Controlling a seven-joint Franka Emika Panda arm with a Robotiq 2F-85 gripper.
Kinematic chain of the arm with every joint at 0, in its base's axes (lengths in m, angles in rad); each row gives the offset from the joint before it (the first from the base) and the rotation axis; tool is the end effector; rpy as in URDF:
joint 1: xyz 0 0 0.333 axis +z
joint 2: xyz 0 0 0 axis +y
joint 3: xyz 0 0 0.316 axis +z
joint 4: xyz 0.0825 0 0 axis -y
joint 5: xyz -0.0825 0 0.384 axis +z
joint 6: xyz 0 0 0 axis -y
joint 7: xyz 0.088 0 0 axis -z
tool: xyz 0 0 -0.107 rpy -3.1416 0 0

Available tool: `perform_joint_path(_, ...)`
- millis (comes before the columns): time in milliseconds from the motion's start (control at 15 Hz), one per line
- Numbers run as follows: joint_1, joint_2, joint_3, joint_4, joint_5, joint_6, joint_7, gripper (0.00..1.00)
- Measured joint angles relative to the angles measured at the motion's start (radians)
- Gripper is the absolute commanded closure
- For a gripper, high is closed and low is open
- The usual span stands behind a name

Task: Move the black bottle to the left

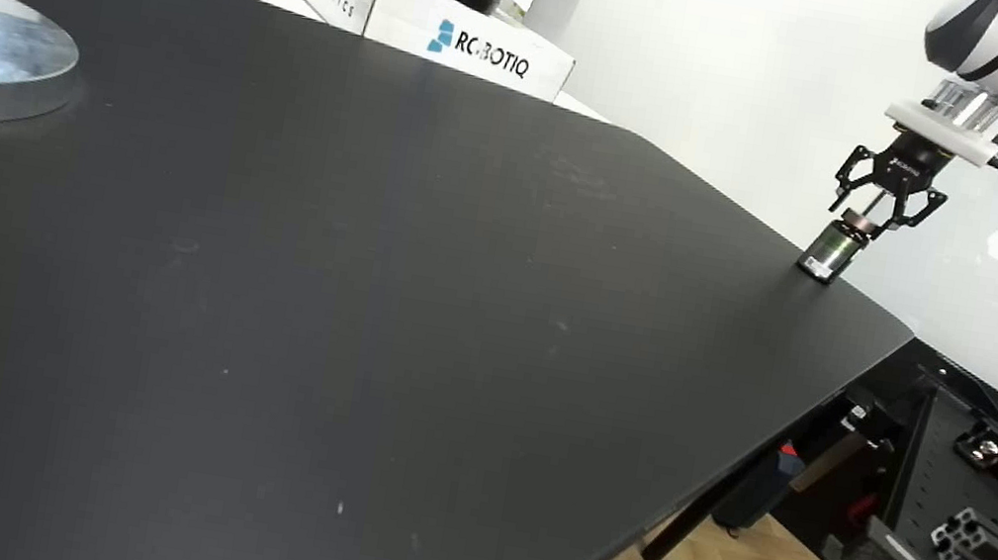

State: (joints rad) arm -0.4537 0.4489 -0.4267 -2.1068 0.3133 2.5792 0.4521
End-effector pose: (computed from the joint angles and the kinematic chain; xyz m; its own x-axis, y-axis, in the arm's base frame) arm 0.3718 -0.4544 0.2258 0.0213 -0.9973 0.0707 -0.9989 -0.0242 -0.0407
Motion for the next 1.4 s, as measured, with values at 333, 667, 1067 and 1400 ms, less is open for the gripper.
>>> perform_joint_path(333,0.05,-0.067,-0.01,-0.009,-0.02,-0.06,0.005,0.64)
perform_joint_path(667,0.148,-0.295,-0.002,-0.065,-0.093,-0.13,0.032,0.64)
perform_joint_path(1067,0.24,-0.545,0.153,-0.214,-0.238,-0.162,0.126,0.64)
perform_joint_path(1400,0.326,-0.649,0.353,-0.354,-0.243,-0.188,0.165,0.64)
